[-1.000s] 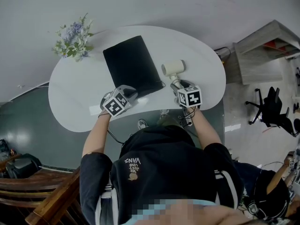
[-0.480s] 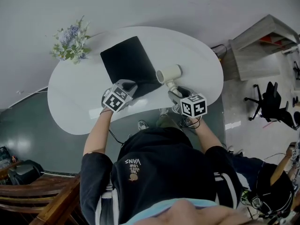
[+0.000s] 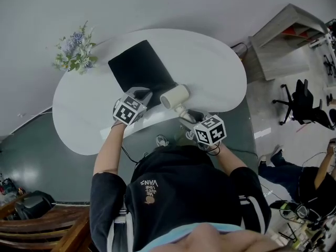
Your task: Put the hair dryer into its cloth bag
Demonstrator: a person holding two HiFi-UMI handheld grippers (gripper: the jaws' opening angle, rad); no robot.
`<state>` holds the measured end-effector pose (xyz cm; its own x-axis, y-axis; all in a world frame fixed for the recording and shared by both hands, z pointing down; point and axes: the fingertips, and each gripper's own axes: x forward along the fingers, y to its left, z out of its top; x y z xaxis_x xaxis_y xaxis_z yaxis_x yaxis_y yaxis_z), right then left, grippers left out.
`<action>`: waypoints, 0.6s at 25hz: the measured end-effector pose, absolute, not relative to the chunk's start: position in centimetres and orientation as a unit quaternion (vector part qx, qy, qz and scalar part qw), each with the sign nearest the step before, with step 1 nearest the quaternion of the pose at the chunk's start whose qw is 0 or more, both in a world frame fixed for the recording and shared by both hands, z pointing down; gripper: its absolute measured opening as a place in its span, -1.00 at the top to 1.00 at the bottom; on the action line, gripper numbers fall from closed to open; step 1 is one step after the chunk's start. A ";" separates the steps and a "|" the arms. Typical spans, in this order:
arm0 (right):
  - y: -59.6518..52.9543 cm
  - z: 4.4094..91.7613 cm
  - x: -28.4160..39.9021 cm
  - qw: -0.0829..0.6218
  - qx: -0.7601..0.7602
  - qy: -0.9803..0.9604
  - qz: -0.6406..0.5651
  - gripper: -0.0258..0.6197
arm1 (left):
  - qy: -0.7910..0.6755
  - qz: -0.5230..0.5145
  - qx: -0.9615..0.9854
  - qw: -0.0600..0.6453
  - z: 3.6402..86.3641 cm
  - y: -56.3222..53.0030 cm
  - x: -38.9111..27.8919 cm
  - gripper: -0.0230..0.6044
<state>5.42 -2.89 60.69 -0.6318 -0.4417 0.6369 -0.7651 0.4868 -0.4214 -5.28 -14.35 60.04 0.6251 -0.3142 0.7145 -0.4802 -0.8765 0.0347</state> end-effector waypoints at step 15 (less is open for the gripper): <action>0.0 63.6 0.5 0.275 0.349 -0.828 0.342 0.24 | -0.201 0.362 0.909 0.047 58.1 -10.5 -4.7 0.82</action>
